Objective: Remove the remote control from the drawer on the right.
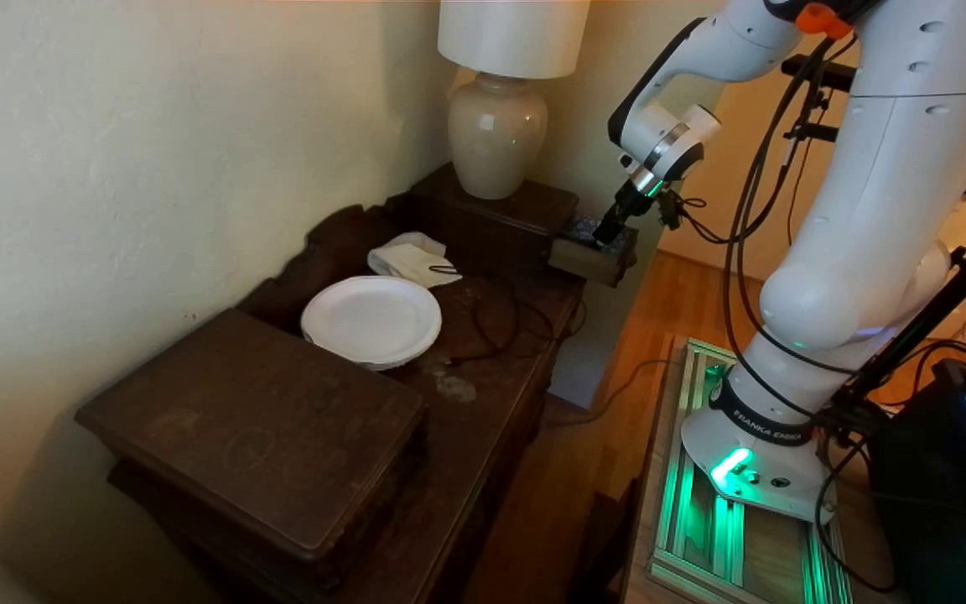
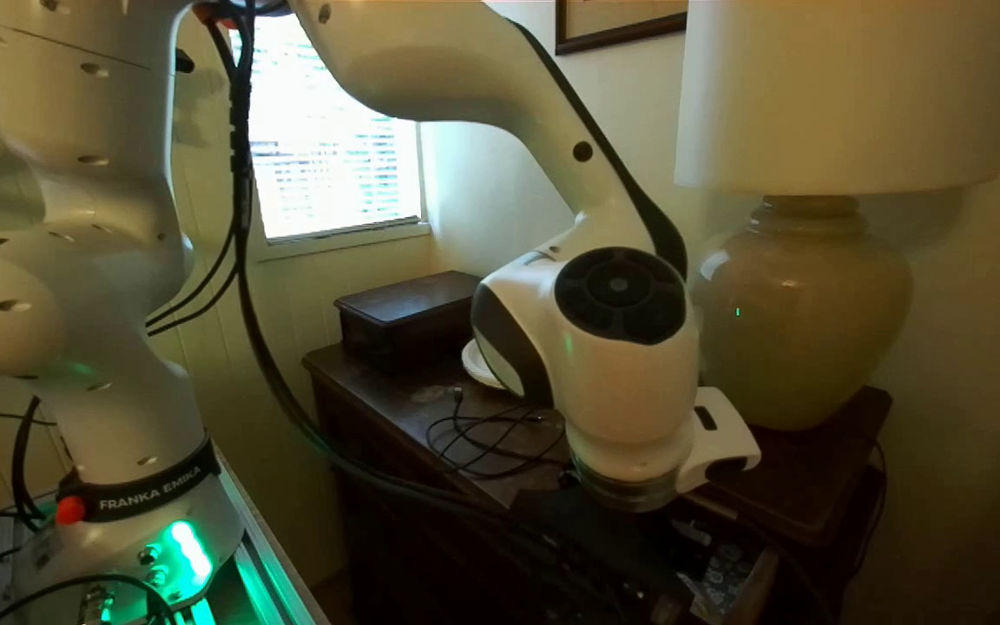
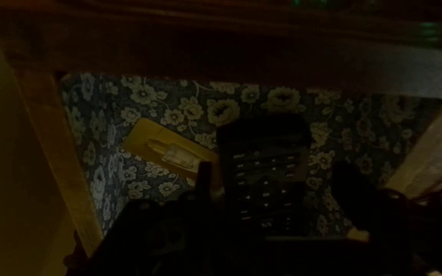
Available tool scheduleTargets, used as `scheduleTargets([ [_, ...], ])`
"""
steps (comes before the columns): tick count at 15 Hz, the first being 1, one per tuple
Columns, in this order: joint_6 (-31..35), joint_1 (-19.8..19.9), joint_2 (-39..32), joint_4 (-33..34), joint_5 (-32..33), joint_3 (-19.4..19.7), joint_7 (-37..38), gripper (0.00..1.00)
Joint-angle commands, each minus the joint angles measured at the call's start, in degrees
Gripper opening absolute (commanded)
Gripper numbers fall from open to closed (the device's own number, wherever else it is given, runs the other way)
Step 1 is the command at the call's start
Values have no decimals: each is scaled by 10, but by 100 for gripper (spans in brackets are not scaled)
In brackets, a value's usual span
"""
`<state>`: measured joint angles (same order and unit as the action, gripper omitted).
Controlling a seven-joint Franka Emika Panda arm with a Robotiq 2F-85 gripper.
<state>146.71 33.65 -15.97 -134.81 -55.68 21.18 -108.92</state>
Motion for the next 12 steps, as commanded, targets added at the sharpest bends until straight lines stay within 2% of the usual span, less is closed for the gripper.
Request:
scheduleTargets([
  [1,14,12,-12,0,-40,-11,-42,82],
  [7,7,14,-25,2,-72,-14,-71,80],
  [12,11,10,-27,4,-120,-16,-109,61],
])
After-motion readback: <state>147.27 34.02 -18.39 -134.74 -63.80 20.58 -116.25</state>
